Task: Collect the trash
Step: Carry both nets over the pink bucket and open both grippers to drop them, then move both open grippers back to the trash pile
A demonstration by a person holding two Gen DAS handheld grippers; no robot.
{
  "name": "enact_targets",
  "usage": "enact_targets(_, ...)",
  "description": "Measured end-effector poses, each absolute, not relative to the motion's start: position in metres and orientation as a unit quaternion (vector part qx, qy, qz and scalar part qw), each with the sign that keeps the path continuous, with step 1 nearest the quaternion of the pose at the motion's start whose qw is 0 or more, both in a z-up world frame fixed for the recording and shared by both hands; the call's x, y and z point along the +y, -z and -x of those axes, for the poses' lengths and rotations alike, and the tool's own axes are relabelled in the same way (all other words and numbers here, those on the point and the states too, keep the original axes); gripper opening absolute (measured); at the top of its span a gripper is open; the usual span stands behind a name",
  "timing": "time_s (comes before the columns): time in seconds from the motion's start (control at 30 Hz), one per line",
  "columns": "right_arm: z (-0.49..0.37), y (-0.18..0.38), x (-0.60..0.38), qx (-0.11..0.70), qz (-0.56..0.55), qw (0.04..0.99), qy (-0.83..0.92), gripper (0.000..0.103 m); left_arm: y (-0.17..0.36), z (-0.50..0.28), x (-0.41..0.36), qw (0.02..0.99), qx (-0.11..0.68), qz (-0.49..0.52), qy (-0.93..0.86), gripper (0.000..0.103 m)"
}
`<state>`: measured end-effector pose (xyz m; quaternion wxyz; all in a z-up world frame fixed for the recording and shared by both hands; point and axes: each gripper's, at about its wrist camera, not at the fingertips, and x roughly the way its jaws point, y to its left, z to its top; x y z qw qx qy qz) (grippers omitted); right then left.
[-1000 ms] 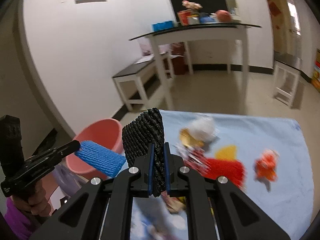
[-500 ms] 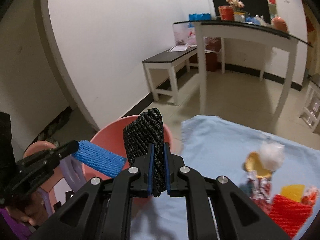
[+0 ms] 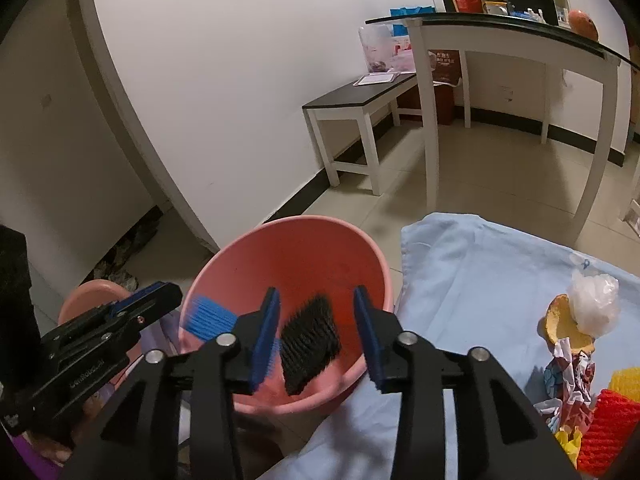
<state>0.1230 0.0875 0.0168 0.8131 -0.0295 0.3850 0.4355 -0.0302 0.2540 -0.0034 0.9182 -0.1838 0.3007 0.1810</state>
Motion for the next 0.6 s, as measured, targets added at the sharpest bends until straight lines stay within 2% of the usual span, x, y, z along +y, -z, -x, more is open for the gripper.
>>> enact_targets(0.33, -0.115, -0.023, 0.057, 0.372, 0.022, 0.823, -0.428, 0.051, -0.004, 0.027, 0.242, 0.918, 0.305, 0.197, -0.160, 0.035)
enact_targets(0.6, -0.107, -0.032, 0.012, 0.360, 0.015, 0.839, -0.407, 0.054, -0.007, 0.018, 0.206, 0.925, 0.308, 0.187, -0.124, 0.035)
